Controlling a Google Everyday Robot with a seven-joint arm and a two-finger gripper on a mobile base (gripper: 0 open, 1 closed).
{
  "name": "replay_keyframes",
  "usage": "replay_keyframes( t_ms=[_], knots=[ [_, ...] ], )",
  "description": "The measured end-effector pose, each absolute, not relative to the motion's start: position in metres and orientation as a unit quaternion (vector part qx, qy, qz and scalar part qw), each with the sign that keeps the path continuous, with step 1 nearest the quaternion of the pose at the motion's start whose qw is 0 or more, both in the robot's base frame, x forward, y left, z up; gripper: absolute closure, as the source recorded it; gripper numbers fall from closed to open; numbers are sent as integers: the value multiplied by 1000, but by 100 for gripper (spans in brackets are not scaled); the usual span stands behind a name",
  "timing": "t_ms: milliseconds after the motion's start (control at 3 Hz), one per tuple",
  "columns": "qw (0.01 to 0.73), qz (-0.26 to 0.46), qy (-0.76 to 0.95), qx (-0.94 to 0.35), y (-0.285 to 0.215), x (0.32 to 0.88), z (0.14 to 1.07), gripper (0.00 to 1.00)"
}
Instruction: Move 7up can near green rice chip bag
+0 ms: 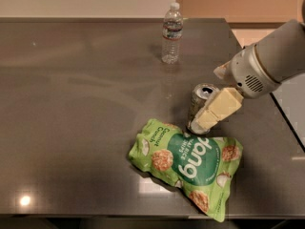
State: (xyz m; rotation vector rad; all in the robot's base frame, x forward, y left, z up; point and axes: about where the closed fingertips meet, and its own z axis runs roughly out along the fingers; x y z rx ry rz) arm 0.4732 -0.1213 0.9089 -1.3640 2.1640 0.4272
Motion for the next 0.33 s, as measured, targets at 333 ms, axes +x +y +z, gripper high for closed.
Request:
replay_keyframes(
  t_ms=[333],
  knots=[
    [271, 159, 803, -506, -121, 473, 909, 0]
  ],
)
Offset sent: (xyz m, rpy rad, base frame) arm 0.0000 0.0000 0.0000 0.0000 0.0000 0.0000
